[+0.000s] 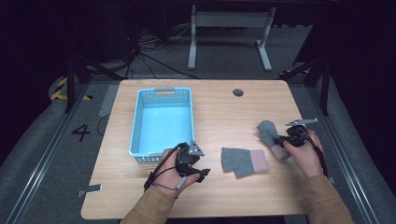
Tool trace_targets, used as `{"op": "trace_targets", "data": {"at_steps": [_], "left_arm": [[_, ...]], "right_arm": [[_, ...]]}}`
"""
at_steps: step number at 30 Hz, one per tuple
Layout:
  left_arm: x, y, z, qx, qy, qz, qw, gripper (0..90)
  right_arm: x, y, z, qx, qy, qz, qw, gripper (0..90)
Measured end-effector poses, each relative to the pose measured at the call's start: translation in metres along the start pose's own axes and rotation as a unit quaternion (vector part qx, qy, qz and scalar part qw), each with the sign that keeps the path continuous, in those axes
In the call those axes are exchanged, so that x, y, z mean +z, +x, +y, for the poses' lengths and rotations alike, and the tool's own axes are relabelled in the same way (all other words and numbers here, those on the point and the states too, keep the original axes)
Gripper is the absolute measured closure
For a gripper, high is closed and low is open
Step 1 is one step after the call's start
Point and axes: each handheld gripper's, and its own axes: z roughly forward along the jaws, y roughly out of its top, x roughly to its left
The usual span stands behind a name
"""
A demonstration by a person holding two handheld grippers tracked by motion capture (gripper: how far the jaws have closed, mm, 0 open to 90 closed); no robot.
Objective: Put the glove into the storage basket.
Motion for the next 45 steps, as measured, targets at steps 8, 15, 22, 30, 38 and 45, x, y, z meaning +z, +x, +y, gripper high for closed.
{"op": "trace_targets", "data": {"at_steps": [8, 15, 22, 30, 38, 45], "left_arm": [[0.001, -0.002, 0.001, 0.0, -0.001, -0.003, 1.0, 39.3], [-0.001, -0.003, 0.002, 0.003, -0.001, -0.005, 1.0, 39.3], [-0.001, -0.002, 0.002, 0.001, -0.003, -0.003, 1.0, 39.2], [-0.002, -0.002, 0.002, 0.002, -0.005, -0.002, 1.0, 38.9], [-0.001, -0.001, 0.002, 0.003, -0.007, -0.003, 1.0, 37.9], [0.001, -0.002, 0.003, 0.007, -0.015, -0.006, 0.9998, 36.9]], "right_arm": [[-0.028, 0.006, 0.007, -0.015, -0.029, 0.013, 0.9994, 75.7], [-0.049, 0.019, 0.015, -0.043, -0.046, 0.031, 0.9975, 75.2], [-0.064, 0.032, 0.019, -0.072, -0.057, 0.045, 0.9948, 75.0], [-0.071, 0.042, 0.021, -0.106, -0.057, 0.061, 0.9908, 74.8], [-0.074, 0.054, 0.021, -0.144, -0.051, 0.077, 0.9853, 74.7], [-0.071, 0.065, 0.02, -0.183, -0.044, 0.095, 0.9774, 74.6]]}}
